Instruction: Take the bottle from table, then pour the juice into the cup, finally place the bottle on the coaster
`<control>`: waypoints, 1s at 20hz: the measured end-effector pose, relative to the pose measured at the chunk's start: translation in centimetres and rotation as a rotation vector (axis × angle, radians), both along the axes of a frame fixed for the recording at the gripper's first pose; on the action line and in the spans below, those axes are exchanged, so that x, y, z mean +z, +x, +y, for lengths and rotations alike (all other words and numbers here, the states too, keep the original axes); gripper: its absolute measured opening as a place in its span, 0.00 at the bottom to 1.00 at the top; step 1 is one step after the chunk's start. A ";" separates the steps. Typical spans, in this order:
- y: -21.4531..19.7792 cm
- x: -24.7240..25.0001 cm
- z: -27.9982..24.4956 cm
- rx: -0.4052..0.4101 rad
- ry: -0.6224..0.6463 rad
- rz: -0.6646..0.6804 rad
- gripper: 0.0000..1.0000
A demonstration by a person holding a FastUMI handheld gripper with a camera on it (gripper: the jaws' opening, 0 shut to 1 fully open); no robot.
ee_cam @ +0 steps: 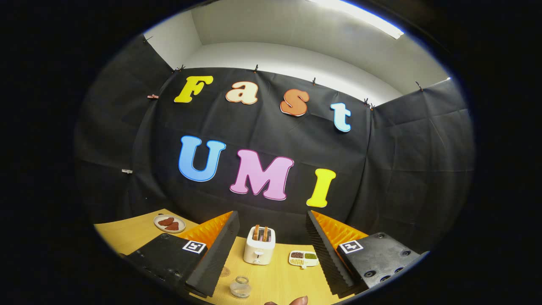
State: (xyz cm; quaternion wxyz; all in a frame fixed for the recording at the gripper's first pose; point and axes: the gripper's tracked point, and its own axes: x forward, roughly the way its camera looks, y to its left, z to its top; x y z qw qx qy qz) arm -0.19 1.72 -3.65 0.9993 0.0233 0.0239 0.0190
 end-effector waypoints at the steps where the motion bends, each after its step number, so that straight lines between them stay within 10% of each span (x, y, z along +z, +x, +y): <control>1: 0.0 -1.1 0.8 0.013 0.009 0.005 0.98; 20: -2.2 -25.4 7.8 0.087 0.094 0.221 0.98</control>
